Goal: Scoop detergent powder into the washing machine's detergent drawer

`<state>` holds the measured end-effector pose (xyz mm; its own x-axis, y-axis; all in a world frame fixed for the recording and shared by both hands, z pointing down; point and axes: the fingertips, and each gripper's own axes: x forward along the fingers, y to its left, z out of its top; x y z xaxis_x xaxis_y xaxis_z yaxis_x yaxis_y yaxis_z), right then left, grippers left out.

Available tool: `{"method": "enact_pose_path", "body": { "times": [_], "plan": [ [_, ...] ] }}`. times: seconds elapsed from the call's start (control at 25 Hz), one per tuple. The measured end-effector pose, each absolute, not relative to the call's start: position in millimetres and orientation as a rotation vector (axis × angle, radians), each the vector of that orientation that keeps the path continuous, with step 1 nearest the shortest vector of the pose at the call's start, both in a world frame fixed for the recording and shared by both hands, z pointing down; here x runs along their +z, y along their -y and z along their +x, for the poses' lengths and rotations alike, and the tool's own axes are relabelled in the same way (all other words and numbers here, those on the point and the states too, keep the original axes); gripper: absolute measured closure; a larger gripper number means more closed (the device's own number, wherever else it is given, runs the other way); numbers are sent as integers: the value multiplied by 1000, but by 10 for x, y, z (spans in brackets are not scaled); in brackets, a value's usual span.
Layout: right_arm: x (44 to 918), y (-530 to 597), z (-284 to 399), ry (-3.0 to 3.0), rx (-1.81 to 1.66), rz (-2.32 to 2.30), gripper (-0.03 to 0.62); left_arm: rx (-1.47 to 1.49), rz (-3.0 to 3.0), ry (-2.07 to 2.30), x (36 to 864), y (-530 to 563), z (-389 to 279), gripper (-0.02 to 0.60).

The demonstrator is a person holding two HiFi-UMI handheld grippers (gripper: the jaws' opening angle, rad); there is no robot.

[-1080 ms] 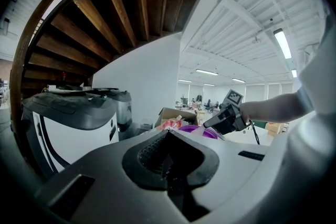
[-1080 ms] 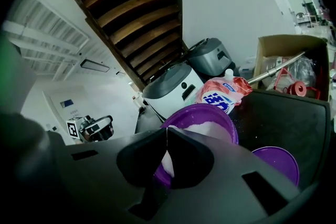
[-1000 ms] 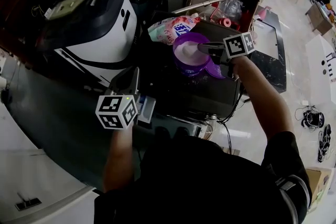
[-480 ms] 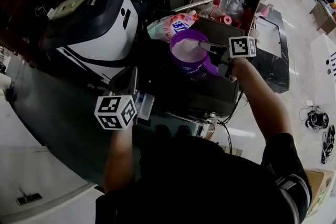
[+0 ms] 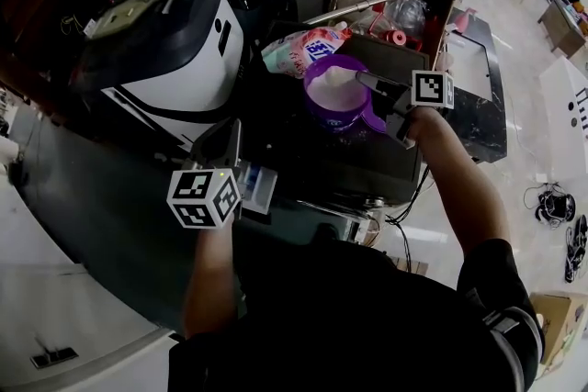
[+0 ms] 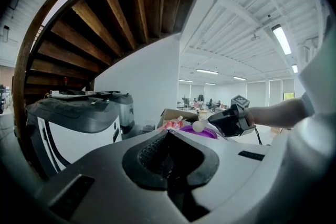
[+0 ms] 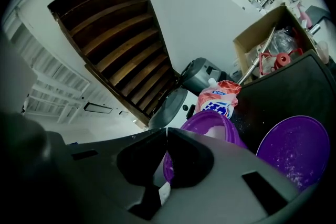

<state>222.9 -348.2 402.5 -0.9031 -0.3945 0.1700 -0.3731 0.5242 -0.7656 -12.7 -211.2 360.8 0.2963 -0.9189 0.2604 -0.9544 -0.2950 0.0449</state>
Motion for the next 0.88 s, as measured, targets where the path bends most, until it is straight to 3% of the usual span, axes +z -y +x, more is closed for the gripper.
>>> {"method": "enact_pose_path", "body": {
  "times": [0.4,0.88],
  "plan": [
    [3840,3303,1844,-2603,-1313,-821,575,282,2457,1635,3628,2136,-722,574],
    [3608,2770,824,-2532,-1272,-748,574,283,2535,1505,3713,2019,-1518,574]
  ]
}}
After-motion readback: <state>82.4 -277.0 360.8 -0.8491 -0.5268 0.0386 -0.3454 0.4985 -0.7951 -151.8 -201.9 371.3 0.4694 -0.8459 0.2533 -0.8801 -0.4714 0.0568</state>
